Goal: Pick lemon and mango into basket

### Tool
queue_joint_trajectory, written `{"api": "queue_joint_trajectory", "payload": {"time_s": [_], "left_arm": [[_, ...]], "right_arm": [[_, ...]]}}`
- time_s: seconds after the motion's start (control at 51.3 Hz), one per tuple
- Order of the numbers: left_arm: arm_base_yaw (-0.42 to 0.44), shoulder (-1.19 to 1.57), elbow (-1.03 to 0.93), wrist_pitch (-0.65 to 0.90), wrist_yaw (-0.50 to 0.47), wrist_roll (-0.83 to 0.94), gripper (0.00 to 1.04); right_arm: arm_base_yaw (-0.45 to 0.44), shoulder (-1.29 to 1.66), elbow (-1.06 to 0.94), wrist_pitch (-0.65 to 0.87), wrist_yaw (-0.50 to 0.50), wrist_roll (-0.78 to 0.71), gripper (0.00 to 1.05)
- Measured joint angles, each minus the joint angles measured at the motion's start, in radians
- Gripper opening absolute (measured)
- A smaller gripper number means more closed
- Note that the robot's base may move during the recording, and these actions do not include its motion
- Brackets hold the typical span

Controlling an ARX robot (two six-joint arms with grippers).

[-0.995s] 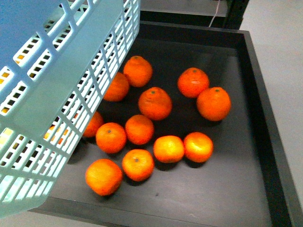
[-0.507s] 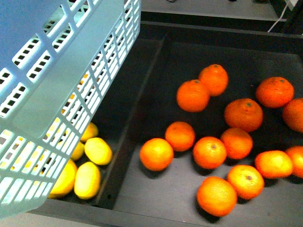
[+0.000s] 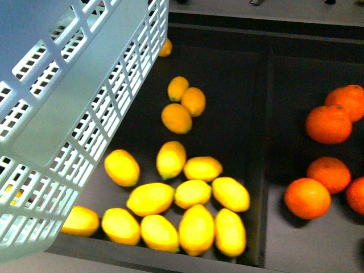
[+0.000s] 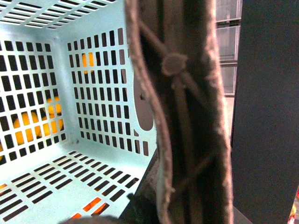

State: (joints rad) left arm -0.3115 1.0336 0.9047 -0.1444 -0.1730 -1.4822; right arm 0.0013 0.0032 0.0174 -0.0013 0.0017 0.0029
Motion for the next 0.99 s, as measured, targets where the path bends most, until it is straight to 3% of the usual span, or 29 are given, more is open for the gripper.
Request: {"api": "queue_joint_trajectory", "payload": {"time_s": [0.995], "left_arm": [[0.0, 0.0, 0.0, 0.0, 0.001, 0.0, 0.05]], "right_arm": [[0.0, 0.0, 0.0, 0.0, -0.002, 0.0, 0.96]]}}
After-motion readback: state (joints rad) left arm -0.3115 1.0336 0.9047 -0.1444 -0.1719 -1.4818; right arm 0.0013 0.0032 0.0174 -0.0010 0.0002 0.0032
